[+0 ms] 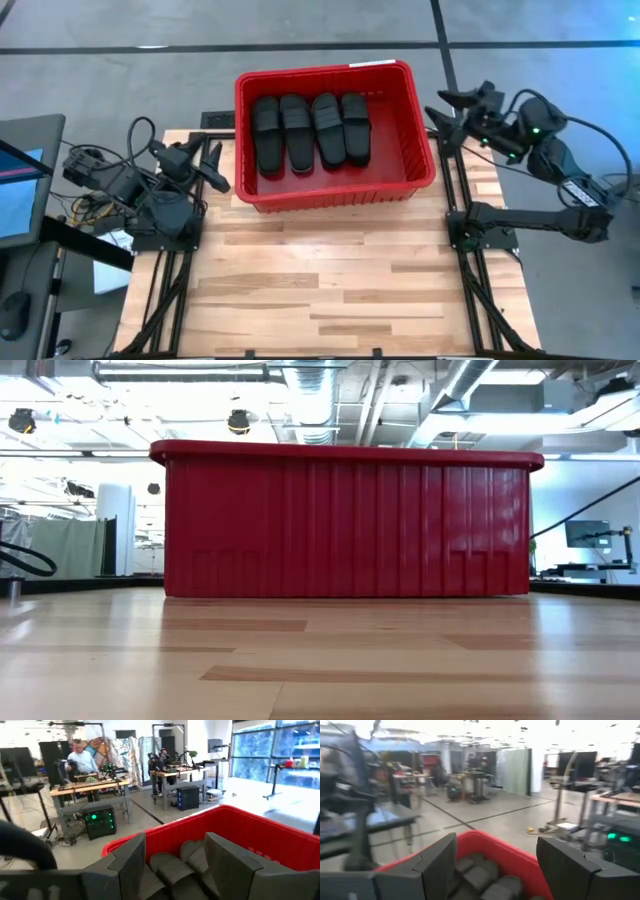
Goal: Pick and place slides into bin
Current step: Return to Home Position
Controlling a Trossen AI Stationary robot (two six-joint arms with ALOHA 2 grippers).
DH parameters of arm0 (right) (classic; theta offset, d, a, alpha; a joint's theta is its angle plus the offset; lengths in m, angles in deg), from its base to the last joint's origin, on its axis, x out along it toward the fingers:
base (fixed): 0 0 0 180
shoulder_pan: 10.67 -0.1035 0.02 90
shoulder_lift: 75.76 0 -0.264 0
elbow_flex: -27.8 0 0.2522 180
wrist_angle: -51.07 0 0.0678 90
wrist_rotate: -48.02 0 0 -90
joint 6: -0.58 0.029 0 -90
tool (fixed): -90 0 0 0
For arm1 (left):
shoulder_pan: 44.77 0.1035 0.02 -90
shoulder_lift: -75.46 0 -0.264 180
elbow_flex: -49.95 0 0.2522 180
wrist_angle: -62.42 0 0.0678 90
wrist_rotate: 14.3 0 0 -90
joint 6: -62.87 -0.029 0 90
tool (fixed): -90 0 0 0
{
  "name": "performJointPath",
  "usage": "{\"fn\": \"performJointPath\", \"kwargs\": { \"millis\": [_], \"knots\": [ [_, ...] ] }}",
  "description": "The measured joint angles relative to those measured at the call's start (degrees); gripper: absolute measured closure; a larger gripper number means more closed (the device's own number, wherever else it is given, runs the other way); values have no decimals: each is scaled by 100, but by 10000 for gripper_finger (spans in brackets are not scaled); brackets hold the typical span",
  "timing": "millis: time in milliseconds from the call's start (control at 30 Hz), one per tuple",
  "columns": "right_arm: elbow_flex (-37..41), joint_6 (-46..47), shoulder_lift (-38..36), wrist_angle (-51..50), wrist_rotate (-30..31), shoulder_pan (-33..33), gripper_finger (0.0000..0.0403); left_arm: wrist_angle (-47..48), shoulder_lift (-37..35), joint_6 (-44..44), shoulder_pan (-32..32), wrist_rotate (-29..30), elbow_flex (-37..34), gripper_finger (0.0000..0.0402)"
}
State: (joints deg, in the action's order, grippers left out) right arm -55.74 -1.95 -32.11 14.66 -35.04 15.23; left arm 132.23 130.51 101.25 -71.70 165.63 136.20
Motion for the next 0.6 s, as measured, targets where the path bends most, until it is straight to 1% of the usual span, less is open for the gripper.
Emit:
{"fn": "performJointPath", "kwargs": {
  "millis": [67,233,333,400,467,500,600],
  "knots": [
    [0,103,-95,-37,-206,-109,143,-158,50,-316,-5,-165,0,209],
    [0,118,-219,-72,-936,-377,143,-628,162,-937,26,-902,0,209],
    [0,114,-213,-222,-1110,-538,143,-1023,162,-1270,89,-1343,0,209],
    [0,100,-207,-360,-1119,-631,143,-1427,164,-1705,129,-1751,0,209],
    [0,95,-196,-418,-1119,-696,143,-2041,164,-2365,202,-2254,0,209],
    [0,73,-183,-413,-1119,-727,143,-2407,164,-2785,264,-2623,0,209],
    [0,-47,-167,-396,-1119,-827,143,-3429,176,-4037,546,-4002,0,209]
  ]
}}
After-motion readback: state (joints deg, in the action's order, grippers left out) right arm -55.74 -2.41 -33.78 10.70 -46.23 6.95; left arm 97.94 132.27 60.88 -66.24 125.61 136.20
